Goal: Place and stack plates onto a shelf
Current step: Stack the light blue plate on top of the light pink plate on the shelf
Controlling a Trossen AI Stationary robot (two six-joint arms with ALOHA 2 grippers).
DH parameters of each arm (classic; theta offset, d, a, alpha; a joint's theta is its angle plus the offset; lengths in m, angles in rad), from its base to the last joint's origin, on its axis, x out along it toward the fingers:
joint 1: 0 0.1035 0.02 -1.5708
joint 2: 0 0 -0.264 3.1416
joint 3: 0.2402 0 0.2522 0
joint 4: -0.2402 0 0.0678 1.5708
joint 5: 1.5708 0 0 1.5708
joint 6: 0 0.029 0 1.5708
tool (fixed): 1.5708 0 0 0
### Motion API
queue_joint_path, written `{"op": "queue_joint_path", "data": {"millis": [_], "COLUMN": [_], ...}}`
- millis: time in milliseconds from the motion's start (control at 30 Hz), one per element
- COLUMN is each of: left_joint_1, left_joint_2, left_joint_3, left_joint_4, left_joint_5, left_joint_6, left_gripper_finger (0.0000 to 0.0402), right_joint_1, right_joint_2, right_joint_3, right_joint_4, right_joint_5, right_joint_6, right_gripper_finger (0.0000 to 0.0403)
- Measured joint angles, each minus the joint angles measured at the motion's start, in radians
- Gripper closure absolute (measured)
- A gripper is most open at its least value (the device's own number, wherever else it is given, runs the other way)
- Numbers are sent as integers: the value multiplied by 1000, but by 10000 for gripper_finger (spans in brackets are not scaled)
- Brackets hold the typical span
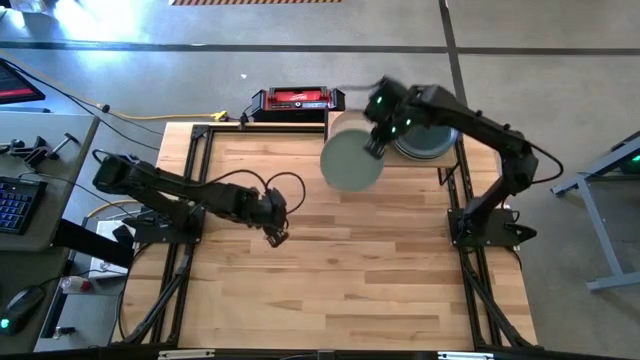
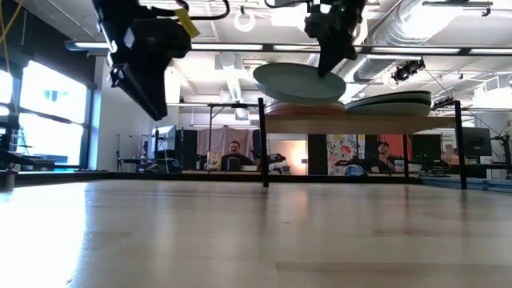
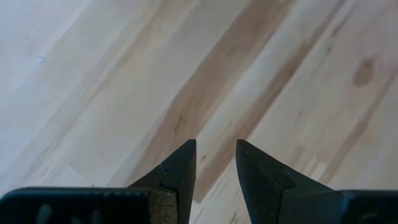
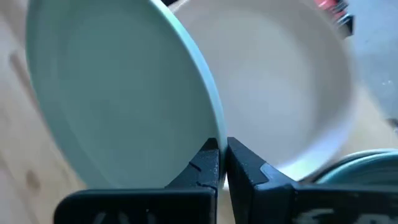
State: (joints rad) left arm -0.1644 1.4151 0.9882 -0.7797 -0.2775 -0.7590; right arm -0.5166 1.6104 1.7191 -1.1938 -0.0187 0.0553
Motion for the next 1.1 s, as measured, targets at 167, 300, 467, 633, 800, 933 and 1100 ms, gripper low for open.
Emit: {"op": "queue_joint_path", "data": {"millis": [167, 300, 467, 633, 800, 933, 1100], "left_joint_1": [44, 60, 61, 61, 61, 61, 61], "left_joint_2": [0, 0, 0, 0, 0, 0, 0], "left_joint_3": [0, 0, 0, 0, 0, 0, 0], "left_joint_4": [24, 25, 25, 25, 25, 25, 25], "left_joint_5": [0, 2, 2, -5, -13, -14, -15], "left_joint_6": [-43, -84, -85, -85, -84, -64, -50], "left_gripper_finger": [300, 300, 300, 300, 300, 300, 300], "right_joint_1": [-148, -245, -355, -432, -467, -467, -451], "right_joint_2": [-3, -1, -1, 0, 1, 20, 51], "right_joint_3": [0, 0, 0, 0, 0, 0, 0], "right_joint_4": [79, 131, 151, 150, 140, 100, 67], "right_joint_5": [-70, -121, -213, -306, -356, -359, -356], "right_joint_6": [-2, 45, 136, 215, 285, 303, 288], "right_gripper_finger": [403, 403, 403, 403, 403, 403, 403]}}
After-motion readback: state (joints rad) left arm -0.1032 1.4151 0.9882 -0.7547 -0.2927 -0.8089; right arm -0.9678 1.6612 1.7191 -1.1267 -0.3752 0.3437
